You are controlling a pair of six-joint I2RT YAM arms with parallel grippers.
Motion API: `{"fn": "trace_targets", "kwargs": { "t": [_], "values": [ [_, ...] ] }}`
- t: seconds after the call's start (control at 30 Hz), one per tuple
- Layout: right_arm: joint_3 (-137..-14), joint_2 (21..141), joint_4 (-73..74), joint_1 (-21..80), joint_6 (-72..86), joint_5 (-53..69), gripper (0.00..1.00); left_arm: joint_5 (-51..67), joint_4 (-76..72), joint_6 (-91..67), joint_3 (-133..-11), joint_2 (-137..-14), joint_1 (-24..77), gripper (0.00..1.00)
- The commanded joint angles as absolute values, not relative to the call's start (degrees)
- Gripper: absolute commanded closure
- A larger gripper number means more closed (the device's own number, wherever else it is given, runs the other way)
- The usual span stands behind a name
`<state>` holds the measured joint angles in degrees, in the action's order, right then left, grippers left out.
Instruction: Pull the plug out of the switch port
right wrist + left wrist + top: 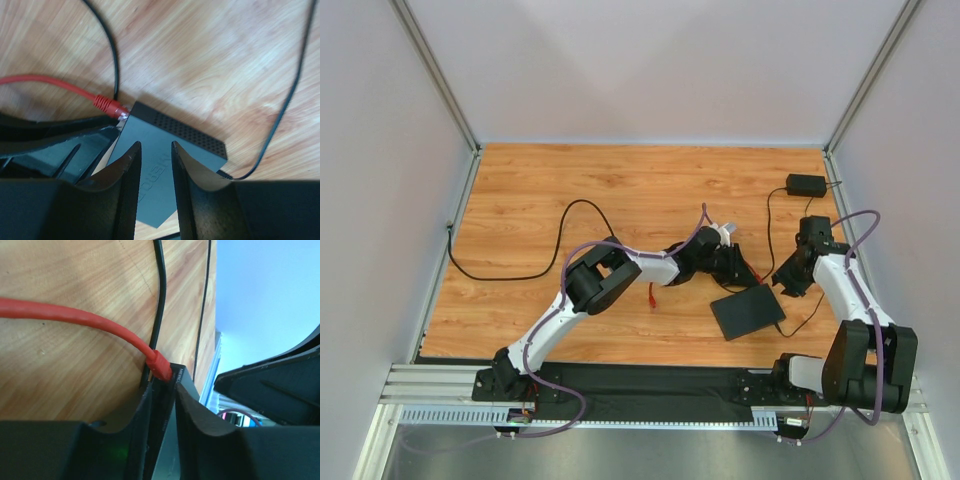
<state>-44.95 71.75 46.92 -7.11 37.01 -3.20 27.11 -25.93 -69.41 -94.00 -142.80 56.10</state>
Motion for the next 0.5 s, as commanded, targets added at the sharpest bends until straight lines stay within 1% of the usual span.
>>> {"fn": "trace_targets", "kwargs": {
  "t": [0.0,0.17,0.2,0.27,0.33,0.47],
  "values": [
    [-45.0,71.5,47.1,-6.2,38.3,1.5,0.67,25.8,-25.3,-69.9,-91.2,-141.1,56.3,0.64],
    [-42.0,73.3,45.4,-6.2,37.3,0.4,0.69,26.7,-26.4,-70.0,-90.9,-140.8,56.2,0.63],
    [-41.7,73.4,45.4,-6.2,37.0,0.3,0.69,27.4,-26.2,-69.8,-91.5,-141.0,56.1,0.64],
    [-40.3,72.7,45.4,-6.2,36.4,-2.1,0.70,28.3,-25.8,-70.3,-92.2,-141.8,55.8,0.71],
    [-39.5,72.1,45.0,-6.2,36.1,-3.0,0.71,28.7,-26.2,-71.0,-92.5,-142.5,55.8,0.74],
    [-39.2,73.1,45.1,-6.2,36.9,-4.7,0.77,29.9,-25.0,-71.2,-94.8,-143.8,55.8,0.74]
  ]
}}
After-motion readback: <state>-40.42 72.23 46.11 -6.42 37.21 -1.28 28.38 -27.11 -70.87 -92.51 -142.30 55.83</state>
